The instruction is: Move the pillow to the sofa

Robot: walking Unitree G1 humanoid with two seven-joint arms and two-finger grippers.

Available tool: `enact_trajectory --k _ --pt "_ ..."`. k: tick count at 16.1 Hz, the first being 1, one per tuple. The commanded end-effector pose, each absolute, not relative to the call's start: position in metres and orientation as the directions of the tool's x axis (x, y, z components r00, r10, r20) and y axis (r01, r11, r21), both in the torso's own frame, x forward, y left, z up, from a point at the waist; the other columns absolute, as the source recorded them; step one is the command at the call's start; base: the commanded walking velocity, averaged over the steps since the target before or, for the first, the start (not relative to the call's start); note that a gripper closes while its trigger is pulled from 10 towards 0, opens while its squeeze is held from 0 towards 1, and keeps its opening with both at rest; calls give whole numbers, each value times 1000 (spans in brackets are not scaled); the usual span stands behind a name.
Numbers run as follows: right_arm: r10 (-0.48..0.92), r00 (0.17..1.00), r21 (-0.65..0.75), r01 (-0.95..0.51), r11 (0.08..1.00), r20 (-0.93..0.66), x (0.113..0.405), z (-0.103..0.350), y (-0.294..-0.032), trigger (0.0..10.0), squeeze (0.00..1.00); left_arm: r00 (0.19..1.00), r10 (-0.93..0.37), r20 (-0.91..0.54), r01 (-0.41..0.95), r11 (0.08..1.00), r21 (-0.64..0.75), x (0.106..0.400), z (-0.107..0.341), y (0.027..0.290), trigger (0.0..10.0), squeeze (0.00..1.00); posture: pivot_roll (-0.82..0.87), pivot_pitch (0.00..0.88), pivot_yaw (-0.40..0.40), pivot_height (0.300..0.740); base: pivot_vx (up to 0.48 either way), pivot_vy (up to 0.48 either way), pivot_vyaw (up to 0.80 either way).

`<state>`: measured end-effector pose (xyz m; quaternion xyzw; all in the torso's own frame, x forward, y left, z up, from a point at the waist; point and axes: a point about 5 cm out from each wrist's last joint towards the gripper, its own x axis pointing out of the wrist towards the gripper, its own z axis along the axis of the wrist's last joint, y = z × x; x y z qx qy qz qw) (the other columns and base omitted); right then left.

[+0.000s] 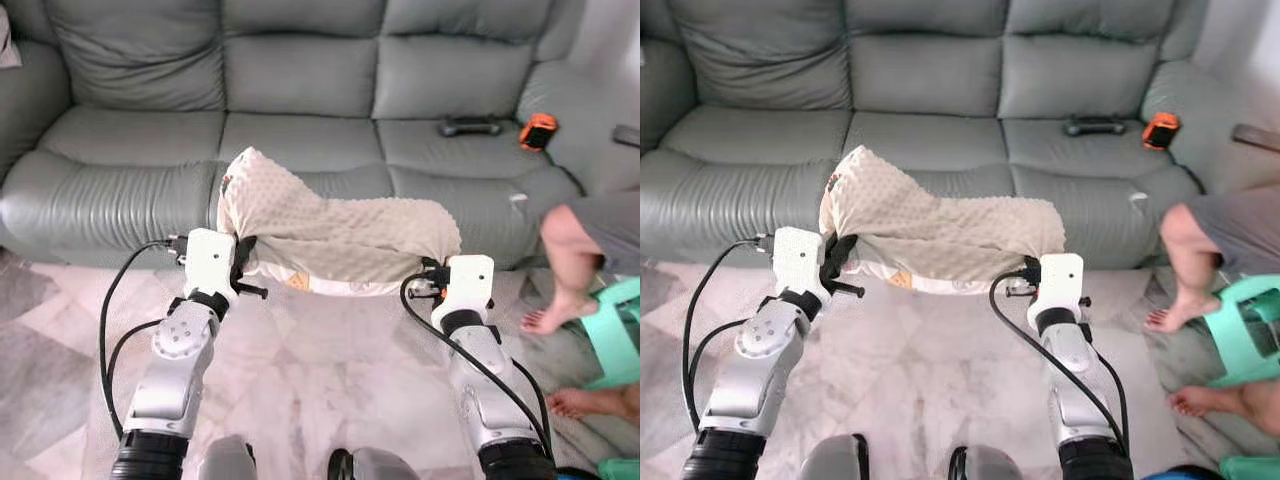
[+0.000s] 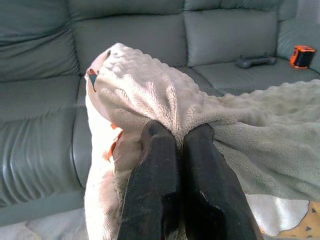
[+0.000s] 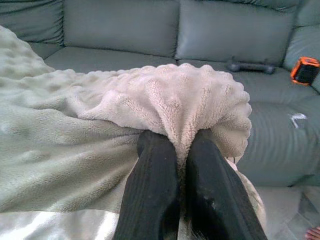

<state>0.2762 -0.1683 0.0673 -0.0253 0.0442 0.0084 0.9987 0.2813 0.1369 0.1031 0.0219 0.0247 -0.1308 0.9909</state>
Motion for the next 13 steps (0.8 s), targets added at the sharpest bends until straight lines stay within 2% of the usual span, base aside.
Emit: enact_trajectory --k 1,10,13 --pt "12 998 -61 -16 998 -68 277 72 -170 10000 0 961 -275 -21 275 961 36 283 109 133 10000 0 4 127 -61 740 480 0 0" --pt "21 998 -45 -23 999 -66 279 73 -168 10000 0 960 -279 -24 280 960 14 284 109 130 10000 0 2 125 -63 740 480 0 0" --pt "65 997 -50 -68 996 -45 278 76 -162 10000 0 962 -272 -27 272 962 9 285 109 130 10000 0 0 127 -62 740 472 0 0"
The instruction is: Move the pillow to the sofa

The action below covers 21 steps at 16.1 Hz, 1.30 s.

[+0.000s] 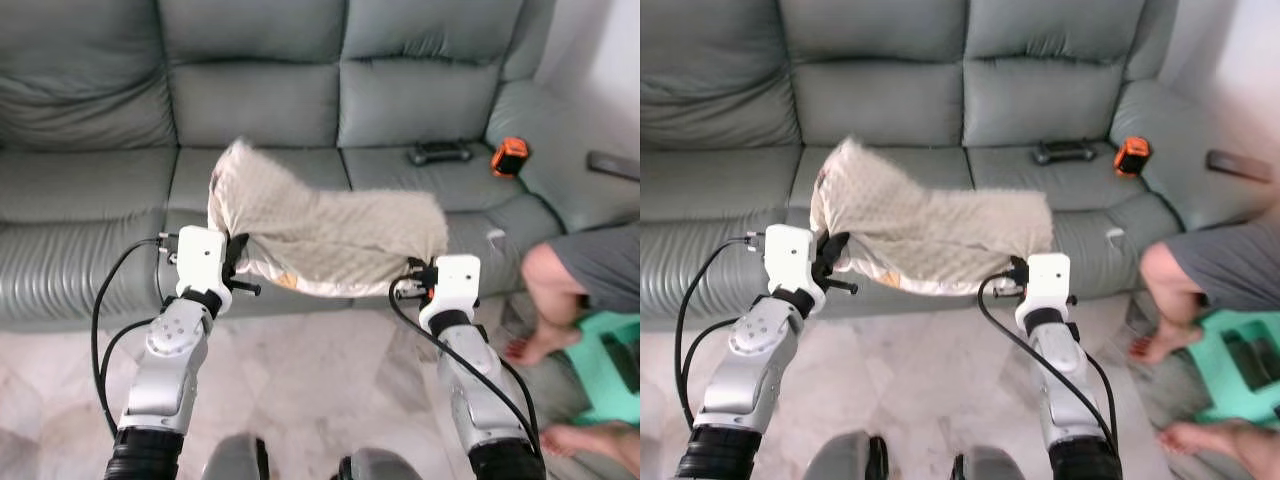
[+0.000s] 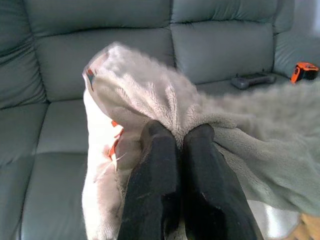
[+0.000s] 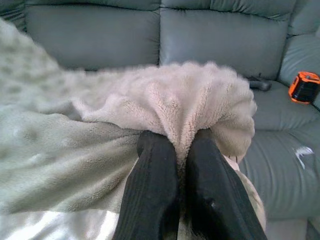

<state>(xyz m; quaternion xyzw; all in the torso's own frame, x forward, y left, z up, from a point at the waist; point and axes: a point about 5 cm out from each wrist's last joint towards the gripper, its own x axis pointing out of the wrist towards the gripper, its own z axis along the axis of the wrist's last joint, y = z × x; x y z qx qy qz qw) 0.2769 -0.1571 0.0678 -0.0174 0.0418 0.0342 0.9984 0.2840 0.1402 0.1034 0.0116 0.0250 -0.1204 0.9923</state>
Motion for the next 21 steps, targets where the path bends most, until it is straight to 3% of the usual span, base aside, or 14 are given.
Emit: enact_trajectory --k 1,4,15,21 --pt "72 997 -54 -74 996 -37 278 77 -161 10000 0 962 -272 -26 273 962 10 285 109 129 10000 0 0 126 -62 740 458 0 756" --pt "65 997 -56 -68 996 -40 278 76 -162 10000 0 963 -270 -24 270 963 16 286 109 129 10000 0 3 127 -61 740 441 0 752" --pt "47 998 -29 -48 998 -46 279 75 -163 10000 0 956 -294 -23 294 956 6 286 109 124 10000 0 0 128 -61 740 439 0 0" --pt "32 998 -31 -34 999 -61 279 73 -164 10000 0 947 -315 -60 315 949 -8 278 99 115 10000 0 -9 132 -54 740 0 0 -72"
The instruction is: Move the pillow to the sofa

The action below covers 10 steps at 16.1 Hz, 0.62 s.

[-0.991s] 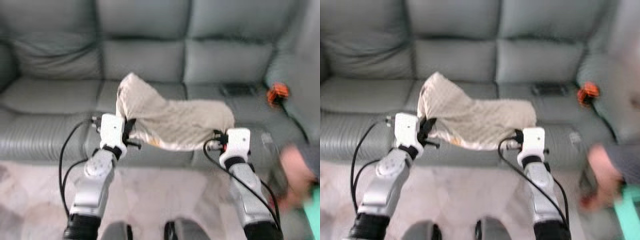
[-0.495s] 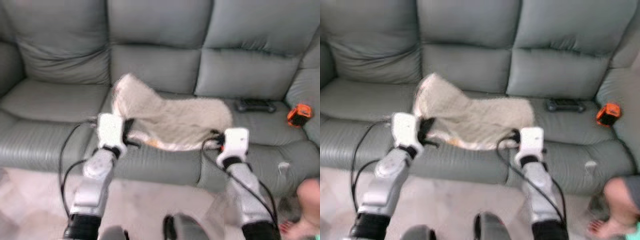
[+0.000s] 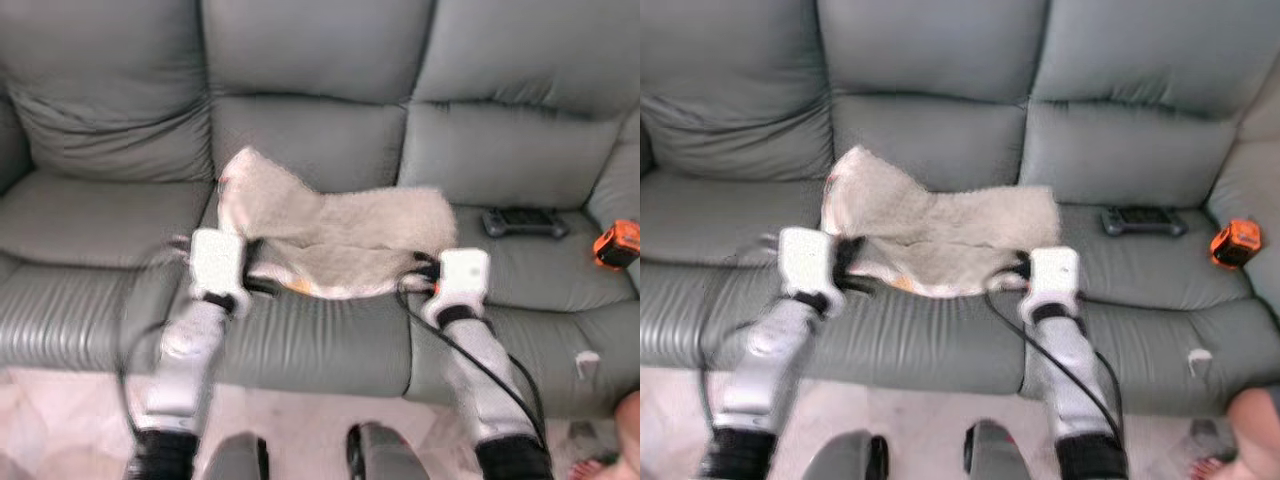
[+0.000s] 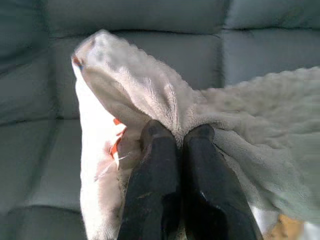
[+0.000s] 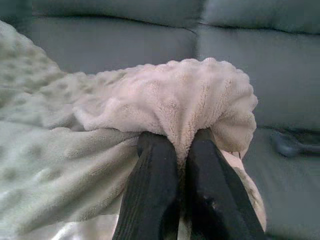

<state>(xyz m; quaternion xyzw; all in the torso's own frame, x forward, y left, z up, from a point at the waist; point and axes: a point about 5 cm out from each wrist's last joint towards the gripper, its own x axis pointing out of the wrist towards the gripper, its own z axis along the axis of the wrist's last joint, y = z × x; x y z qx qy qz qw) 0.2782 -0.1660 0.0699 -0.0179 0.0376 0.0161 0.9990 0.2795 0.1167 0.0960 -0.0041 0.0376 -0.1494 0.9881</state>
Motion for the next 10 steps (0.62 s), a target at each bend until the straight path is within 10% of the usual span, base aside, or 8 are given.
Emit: enact_trajectory --k 1,10 --pt "32 998 -32 -34 999 -62 279 73 -164 10000 0 948 -314 -61 314 949 -10 278 99 115 10000 0 -9 132 -54 740 0 0 -575" --pt "45 998 -28 -47 999 -52 279 73 -161 10000 0 945 -324 -53 324 946 -7 280 101 114 10000 0 -3 132 -52 740 0 427 -245"
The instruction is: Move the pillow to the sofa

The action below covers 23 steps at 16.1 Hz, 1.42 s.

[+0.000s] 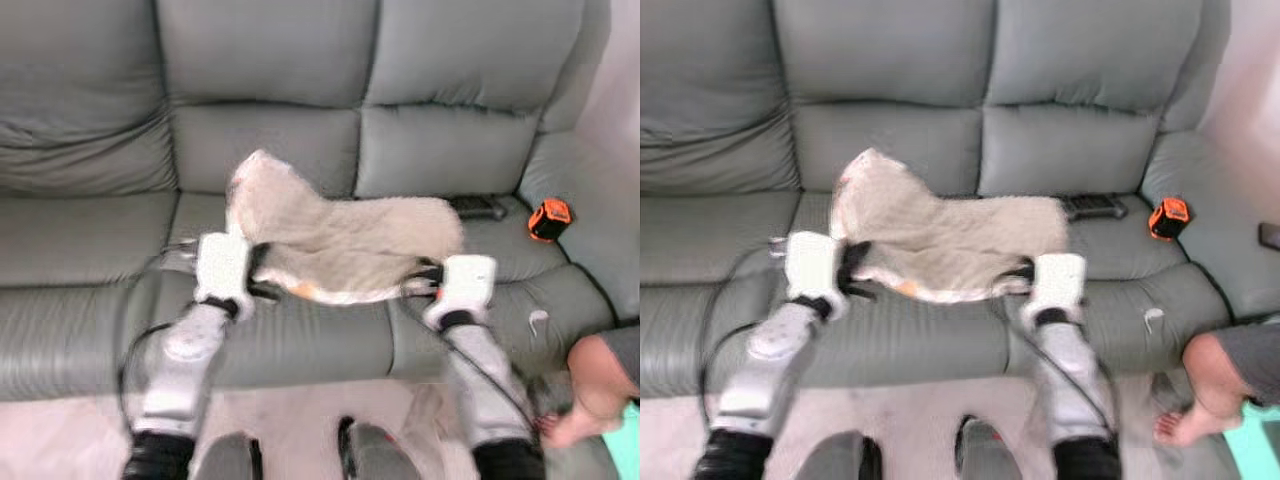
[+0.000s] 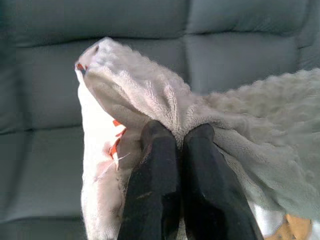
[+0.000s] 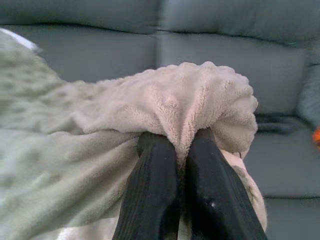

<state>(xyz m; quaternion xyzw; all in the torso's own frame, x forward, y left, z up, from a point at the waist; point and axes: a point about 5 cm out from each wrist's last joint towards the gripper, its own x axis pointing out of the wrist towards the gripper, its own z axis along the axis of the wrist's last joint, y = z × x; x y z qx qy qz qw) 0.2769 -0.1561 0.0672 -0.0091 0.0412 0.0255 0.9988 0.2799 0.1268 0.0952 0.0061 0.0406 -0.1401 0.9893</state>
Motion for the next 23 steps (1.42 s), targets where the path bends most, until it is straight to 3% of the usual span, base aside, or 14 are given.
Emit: enact_trajectory --k 1,8,13,21,23 --pt "45 998 -28 -47 999 -52 279 73 -161 10000 0 945 -325 -49 325 946 -5 280 102 114 10000 0 -4 132 -51 740 0 480 0" --pt "58 997 -31 -59 998 -47 277 72 -159 10000 0 971 -237 -41 237 971 -11 280 100 117 10000 0 -2 138 -52 740 0 0 0" --pt "57 997 -40 -58 997 -45 277 72 -160 10000 0 965 -261 -42 260 965 -16 280 101 114 10000 0 -8 141 -54 740 0 0 0" --pt "56 997 -43 -58 997 -46 276 72 -160 10000 0 964 -263 -42 262 965 -16 280 101 112 10000 0 -7 146 -53 646 0 0 0" --pt "55 998 -41 -57 998 -45 276 72 -160 10000 0 962 -272 -37 271 962 -23 280 102 112 10000 0 -8 147 -52 641 0 0 0"
